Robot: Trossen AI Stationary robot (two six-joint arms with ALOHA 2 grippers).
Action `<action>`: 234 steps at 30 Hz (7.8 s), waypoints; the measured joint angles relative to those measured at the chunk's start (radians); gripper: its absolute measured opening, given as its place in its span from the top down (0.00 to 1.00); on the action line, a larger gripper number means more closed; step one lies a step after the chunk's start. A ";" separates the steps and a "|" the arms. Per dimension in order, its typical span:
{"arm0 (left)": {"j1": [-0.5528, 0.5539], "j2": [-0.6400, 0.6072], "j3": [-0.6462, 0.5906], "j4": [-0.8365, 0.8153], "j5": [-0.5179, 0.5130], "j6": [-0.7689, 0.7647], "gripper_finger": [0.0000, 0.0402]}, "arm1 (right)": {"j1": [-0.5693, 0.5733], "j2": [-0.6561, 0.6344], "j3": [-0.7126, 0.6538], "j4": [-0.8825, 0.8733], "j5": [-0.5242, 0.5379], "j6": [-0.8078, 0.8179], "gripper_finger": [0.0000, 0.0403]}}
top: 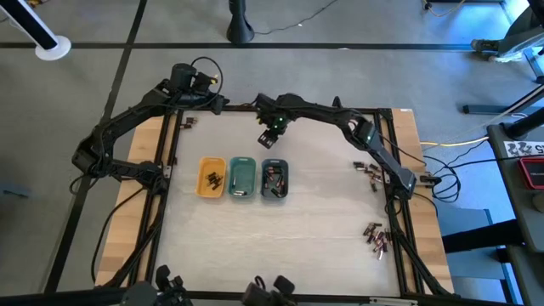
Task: Sort batteries
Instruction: Put the silver battery into the green bin, then put the small black battery into the yellow bin
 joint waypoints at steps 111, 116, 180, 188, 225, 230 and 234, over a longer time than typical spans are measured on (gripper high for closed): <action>-0.072 0.050 0.000 -0.086 0.132 0.250 0.58 | -0.078 -0.087 -0.070 0.055 -0.039 0.489 1.00; -0.187 0.171 0.000 -0.081 0.129 0.358 0.58 | -0.103 -0.213 -0.055 0.001 -0.015 0.410 1.00; -0.453 0.925 0.671 -0.424 -0.235 0.725 0.97 | -0.378 -0.918 -0.480 -0.022 0.027 0.064 0.99; -0.451 0.731 0.675 -0.521 -0.235 0.582 0.97 | -0.378 -0.935 -0.480 -0.021 0.056 0.019 0.99; -0.717 0.448 0.197 -0.626 -0.122 0.061 0.68 | -0.380 -0.934 -0.480 0.058 0.017 -0.120 0.99; -0.665 0.363 0.202 -0.756 -0.169 0.196 0.62 | -0.379 -0.933 -0.480 0.061 0.017 -0.008 0.99; -0.576 0.227 0.203 -0.861 -0.331 0.289 0.61 | -0.352 -0.933 -0.480 0.067 0.036 0.045 0.99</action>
